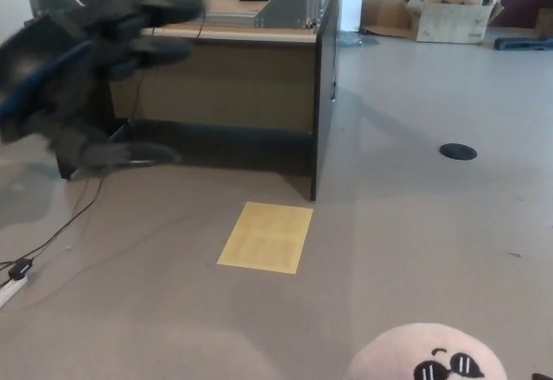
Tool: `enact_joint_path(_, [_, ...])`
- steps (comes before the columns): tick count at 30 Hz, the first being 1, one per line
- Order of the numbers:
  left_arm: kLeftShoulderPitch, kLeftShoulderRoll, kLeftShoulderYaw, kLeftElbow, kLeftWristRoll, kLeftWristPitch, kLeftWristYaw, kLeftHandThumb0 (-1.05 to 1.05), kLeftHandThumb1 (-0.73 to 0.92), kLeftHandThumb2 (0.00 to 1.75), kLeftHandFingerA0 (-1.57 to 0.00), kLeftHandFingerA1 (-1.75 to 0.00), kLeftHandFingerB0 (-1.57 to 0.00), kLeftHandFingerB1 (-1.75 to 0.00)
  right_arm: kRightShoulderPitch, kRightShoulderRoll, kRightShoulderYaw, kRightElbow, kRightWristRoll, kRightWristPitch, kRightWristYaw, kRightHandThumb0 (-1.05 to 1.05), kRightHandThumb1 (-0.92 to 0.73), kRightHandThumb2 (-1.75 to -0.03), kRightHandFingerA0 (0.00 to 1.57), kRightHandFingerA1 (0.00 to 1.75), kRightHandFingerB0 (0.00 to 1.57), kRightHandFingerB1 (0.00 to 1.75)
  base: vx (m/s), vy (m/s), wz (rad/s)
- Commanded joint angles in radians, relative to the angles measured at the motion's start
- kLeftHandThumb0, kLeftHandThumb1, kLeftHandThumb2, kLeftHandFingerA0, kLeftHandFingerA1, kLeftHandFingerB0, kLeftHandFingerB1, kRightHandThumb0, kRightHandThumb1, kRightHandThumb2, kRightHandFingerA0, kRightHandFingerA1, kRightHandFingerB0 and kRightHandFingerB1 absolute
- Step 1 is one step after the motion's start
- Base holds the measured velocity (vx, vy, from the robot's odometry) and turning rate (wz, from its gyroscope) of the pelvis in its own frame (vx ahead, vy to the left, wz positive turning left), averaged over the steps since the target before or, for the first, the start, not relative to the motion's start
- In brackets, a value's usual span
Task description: The robot extends its left hand to pick up an emotional support dumpling from the palm of a person and brings its hand down by its side. Then it extends its arm again to hand the dumpling back to the person.
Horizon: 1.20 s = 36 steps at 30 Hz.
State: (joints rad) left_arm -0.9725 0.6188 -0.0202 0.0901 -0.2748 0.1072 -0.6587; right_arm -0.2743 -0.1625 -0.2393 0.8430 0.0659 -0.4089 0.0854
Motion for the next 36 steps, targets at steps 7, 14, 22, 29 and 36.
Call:
enact_joint_path(7, [-0.14, -0.023, -0.164, -0.082, 0.054, 0.157, -0.118, -0.19, 0.2, 0.76, -0.01, -0.49, 0.0, -0.48, -0.023, -0.023, 0.013, 0.013, -0.01, -0.013, -0.021, -0.28, -0.6, -0.58, 0.84, 0.53, 0.34, 0.33, 0.0, -0.004, 0.01])
enact_joint_path(14, [-0.224, -0.05, -0.301, -0.222, 0.148, 0.115, -0.179, -0.19, 0.35, 0.51, -0.2, -0.36, -0.11, -0.27, -0.039, -0.028, 0.03, 0.02, -0.02, -0.015, -0.023, -0.26, -0.6, -0.58, 0.72, 0.49, 0.33, 0.32, 0.0, 0.0, 0.0])
enact_joint_path(22, [-0.279, -0.072, -0.354, -0.259, 0.177, 0.126, -0.236, -0.36, 0.33, 0.56, -0.23, -0.4, -0.09, -0.29, -0.055, -0.026, 0.043, 0.021, -0.024, -0.015, -0.017, -0.35, -0.6, -0.6, 0.8, 0.53, 0.34, 0.33, 0.0, 0.0, 0.0])
enact_joint_path(29, [-0.311, -0.103, -0.426, -0.295, 0.226, 0.141, -0.279, -0.25, 0.16, 0.76, -0.01, -0.48, -0.01, -0.5, -0.059, -0.034, 0.062, 0.026, -0.043, -0.01, -0.026, -0.4, -0.6, -0.58, 0.87, 0.56, 0.33, 0.32, 0.0, 0.0, 0.0])
enact_joint_path(36, [-0.328, -0.114, -0.497, -0.317, 0.256, 0.201, -0.352, -0.41, 0.3, 0.72, -0.01, -0.42, 0.0, -0.33, -0.083, -0.03, 0.06, 0.044, -0.025, -0.003, -0.009, -0.32, -0.59, -0.58, 0.76, 0.51, 0.34, 0.32, 0.0, 0.0, 0.0])
